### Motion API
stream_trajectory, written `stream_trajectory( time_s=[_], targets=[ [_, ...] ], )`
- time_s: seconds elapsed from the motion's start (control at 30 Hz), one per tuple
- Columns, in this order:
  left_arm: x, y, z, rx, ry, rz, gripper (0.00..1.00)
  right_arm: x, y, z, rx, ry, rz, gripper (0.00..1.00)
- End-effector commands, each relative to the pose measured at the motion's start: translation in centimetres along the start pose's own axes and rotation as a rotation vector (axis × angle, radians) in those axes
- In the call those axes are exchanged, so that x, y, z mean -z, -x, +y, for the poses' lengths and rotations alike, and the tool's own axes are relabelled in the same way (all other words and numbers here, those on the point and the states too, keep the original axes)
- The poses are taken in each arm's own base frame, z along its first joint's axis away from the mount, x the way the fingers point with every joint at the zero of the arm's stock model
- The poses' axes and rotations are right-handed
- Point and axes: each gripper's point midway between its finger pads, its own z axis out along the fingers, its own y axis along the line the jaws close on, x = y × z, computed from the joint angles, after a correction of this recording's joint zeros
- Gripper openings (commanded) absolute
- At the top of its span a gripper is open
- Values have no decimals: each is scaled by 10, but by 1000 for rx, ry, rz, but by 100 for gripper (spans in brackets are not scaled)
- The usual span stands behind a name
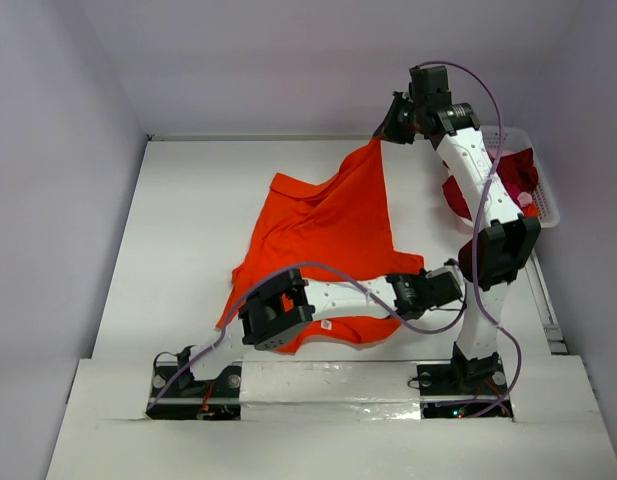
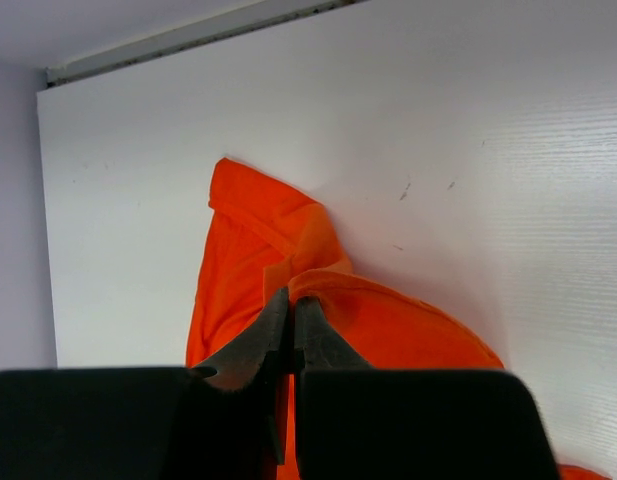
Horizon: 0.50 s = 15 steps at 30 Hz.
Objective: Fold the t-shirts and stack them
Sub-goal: Flatten the tshirt out
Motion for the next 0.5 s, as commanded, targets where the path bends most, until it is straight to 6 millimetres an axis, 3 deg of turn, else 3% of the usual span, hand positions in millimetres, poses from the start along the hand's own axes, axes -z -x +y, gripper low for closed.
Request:
stream_trajectory(
  time_s=[0.0,0.1,0.33,0.47],
  targets=[
    [37,38,12,49,14,-84,0,31,30,17,22,49,-113,0],
    [53,42,18,78,10,-103,0,35,34,15,29,32,-127,0],
    [89,26,44,132,59,-92,0,40,48,0,18,-7,-160,0],
    [125,25,81,246,111,-100,0,47,55,-8,4,-19,-179,0]
  ],
)
